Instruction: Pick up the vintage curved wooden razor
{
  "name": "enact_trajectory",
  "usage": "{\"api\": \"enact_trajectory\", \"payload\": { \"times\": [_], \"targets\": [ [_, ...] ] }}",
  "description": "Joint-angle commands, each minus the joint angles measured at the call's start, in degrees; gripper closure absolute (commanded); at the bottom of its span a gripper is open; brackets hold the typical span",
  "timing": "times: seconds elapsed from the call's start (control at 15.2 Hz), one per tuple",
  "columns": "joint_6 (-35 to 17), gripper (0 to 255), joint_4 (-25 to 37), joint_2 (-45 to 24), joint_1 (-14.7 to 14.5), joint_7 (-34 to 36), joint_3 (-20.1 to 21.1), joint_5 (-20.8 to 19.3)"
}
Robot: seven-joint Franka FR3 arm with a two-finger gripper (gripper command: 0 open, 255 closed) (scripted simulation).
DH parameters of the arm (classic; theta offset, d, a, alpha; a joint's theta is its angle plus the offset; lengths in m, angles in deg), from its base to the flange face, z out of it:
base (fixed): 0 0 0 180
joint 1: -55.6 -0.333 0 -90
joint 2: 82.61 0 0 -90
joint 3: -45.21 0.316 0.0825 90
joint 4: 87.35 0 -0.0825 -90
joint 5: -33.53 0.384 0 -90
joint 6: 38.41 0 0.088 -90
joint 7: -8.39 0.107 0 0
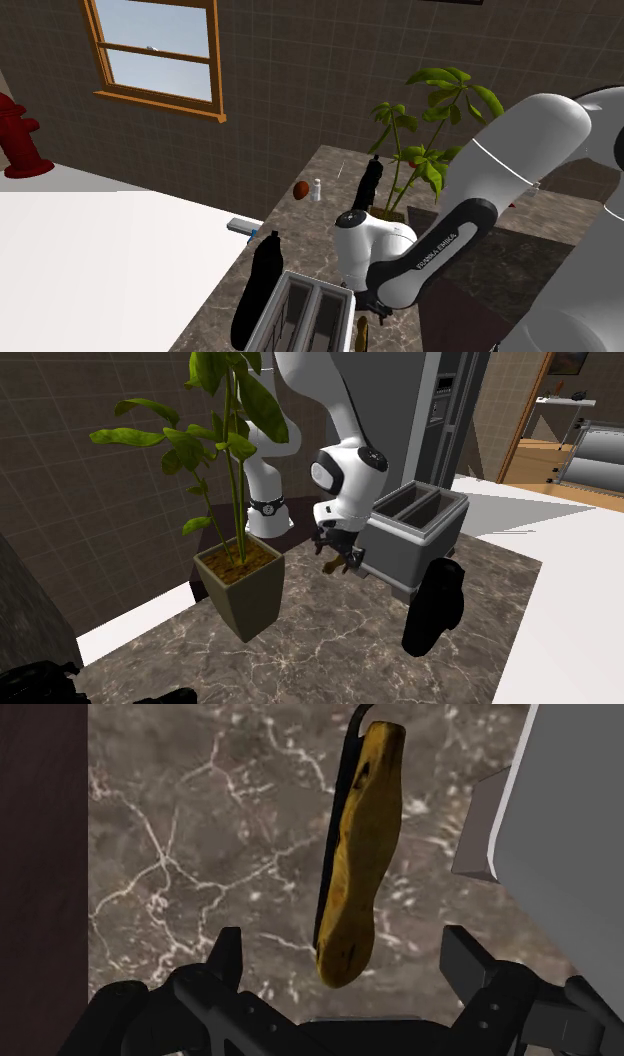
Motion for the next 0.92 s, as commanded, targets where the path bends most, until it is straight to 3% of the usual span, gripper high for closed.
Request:
{"api": "enact_trajectory", "payload": {
  "times": [0.0,0.13,0.2,0.73,0.86],
  "targets": [
    [-2.0,0,0.2,-3.0,-0.1,2.4,-0.8,-3.4],
    [-2.0,0,0.2,-3.0,-0.2,2.4,-0.9,-3.4],
    [-1.9,255,0.1,-2.8,-0.1,2.3,-0.9,-3.2],
    [-2.1,255,0.2,-3.0,-0.1,2.3,-1.0,-3.5],
    [-1.2,255,0.1,-1.8,0.0,1.4,-0.5,-2.0]
  ]
}}
